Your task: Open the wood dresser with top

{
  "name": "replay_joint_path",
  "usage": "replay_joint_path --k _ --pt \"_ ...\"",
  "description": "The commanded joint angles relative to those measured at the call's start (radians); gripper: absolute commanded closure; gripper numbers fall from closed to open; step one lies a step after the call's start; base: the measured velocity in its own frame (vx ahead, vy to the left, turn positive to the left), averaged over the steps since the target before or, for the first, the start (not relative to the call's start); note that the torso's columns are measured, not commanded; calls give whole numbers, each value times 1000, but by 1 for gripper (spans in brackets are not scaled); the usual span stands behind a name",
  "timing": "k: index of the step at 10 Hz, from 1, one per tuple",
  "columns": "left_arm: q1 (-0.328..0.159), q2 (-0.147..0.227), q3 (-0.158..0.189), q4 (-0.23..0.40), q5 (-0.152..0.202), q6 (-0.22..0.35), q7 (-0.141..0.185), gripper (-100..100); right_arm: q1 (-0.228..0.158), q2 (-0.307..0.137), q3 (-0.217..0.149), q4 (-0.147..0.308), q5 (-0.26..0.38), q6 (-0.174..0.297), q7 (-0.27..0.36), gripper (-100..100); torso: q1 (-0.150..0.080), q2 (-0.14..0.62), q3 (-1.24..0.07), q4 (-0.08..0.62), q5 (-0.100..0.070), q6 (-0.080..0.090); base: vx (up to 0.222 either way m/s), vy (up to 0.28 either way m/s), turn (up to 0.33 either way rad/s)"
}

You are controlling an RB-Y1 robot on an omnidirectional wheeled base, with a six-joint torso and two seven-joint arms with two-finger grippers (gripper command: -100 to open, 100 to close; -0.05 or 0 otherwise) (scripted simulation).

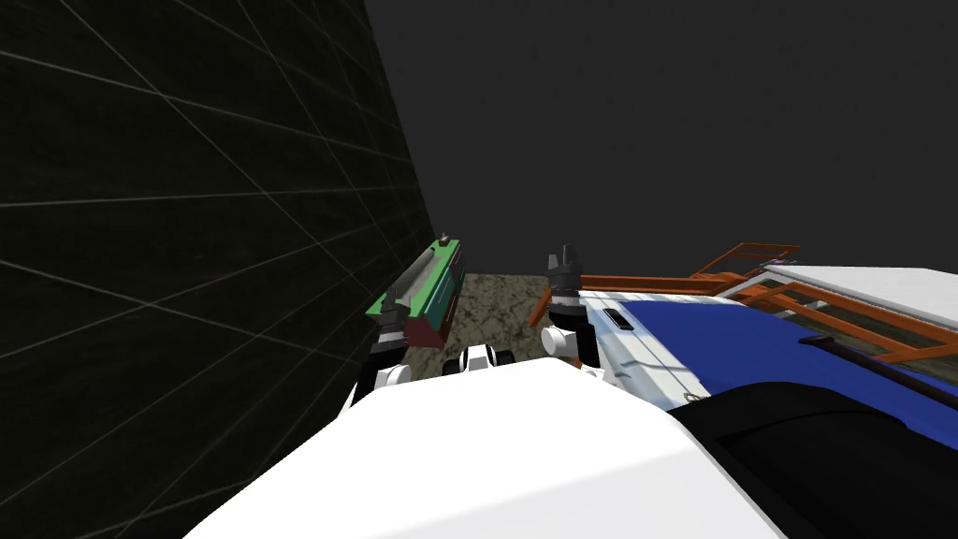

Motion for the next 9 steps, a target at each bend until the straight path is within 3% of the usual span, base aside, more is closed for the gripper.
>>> replay_joint_path --k 1,5,6,9 --pt "14 17 -12 60 56 19 -4 -100 0 0 0 0 0 0 0 0 -1 1 1 0 0 0 99 -6 -195" --pt "34 35 -34 165 147 47 -13 -100 0 0 0 0 0 0 0 0 1 0 0 0 0 0 105 4 -178" --pt "34 35 -34 165 147 47 -13 -100 0 0 0 0 0 0 0 0 0 0 0 0 0 0 71 4 -50" --pt "50 56 -51 254 219 69 -20 -100 0 0 0 0 0 0 0 0 0 -1 0 0 0 0 91 8 -180"
